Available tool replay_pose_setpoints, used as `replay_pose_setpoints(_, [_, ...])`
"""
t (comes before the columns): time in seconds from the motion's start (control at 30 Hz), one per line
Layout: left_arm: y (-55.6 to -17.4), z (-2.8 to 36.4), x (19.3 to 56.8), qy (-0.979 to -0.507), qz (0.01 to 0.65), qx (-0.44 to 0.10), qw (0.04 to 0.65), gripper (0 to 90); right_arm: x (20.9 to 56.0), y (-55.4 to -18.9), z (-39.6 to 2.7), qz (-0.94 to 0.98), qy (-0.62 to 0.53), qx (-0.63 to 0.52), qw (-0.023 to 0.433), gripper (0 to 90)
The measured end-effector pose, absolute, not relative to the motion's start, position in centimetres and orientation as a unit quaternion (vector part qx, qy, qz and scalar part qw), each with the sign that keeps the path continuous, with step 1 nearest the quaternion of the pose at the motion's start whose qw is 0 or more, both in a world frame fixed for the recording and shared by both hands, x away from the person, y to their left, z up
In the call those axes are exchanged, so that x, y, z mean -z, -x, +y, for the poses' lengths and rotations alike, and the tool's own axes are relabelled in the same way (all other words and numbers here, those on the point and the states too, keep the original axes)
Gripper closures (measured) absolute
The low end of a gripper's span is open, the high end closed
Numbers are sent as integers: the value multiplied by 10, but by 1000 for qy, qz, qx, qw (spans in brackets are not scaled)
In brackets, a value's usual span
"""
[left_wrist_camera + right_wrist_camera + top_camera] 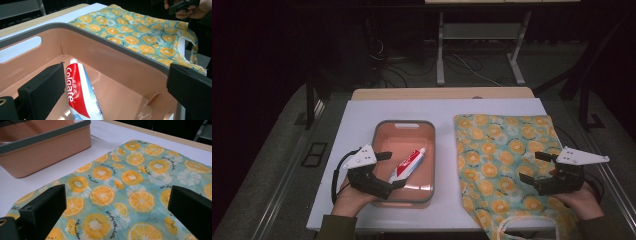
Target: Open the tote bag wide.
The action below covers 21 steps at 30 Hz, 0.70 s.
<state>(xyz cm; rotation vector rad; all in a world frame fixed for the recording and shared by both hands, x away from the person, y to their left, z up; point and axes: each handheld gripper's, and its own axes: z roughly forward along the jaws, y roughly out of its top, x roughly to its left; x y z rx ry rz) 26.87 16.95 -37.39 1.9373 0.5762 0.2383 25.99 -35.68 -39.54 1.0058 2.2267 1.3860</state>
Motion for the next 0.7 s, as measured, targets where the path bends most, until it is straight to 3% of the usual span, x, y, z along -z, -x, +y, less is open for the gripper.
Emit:
replay_pose_setpoints(0.23, [-268,168,374,-814,242,-105,518,6,399,-259,-351,794,-345,-476,159,17])
replay_pose_setpoints(0.7, [-268,166,375,-818,243,-106,510,7,425,-250,-306,860,-285,-412,98,59])
